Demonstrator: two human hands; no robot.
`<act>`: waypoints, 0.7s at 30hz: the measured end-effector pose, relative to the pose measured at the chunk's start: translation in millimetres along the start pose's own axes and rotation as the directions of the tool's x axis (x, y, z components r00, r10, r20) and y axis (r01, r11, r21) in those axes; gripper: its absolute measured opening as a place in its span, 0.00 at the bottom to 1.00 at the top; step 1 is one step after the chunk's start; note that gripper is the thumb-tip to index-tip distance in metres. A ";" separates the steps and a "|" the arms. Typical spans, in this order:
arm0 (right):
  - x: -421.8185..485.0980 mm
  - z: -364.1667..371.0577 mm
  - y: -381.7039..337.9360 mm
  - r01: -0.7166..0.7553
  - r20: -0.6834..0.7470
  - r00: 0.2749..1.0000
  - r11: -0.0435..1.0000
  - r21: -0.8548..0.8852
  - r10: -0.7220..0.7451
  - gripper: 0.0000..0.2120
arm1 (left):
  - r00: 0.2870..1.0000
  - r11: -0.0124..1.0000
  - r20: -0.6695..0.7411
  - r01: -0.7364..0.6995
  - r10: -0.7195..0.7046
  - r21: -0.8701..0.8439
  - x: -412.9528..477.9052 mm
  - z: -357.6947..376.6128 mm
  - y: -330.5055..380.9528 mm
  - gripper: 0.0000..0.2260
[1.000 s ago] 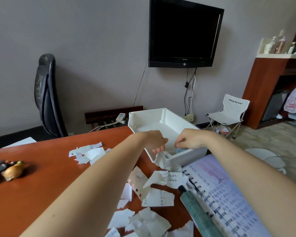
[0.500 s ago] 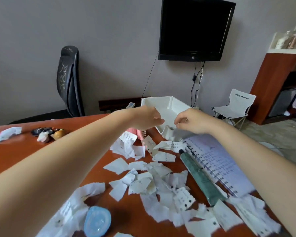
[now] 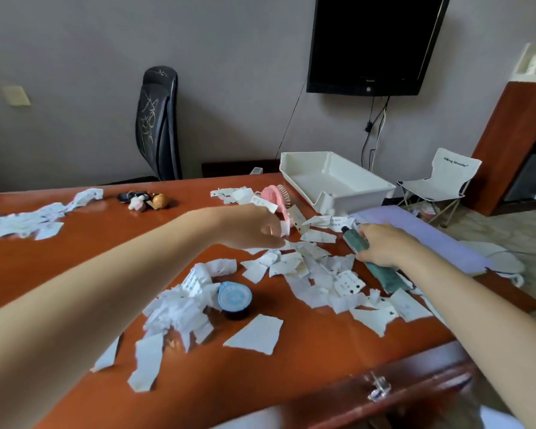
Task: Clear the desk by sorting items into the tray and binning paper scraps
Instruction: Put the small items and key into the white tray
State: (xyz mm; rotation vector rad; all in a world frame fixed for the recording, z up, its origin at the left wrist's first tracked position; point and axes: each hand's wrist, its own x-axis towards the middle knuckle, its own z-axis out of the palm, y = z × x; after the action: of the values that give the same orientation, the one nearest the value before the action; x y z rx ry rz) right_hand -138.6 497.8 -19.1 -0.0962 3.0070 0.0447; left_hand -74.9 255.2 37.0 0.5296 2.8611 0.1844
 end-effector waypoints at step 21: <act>-6.2 12.5 -7.0 -0.014 -0.102 0.995 0.998 0.054 0.019 0.10 | 0.997 1.000 0.074 -0.014 0.016 -0.027 -42.2 46.8 -35.3 0.25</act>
State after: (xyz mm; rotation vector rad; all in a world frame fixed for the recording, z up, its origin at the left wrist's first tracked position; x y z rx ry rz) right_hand -130.4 491.6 -30.8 -0.0700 3.1093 -0.0396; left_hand -37.1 210.9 -5.7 0.5417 2.7795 0.2011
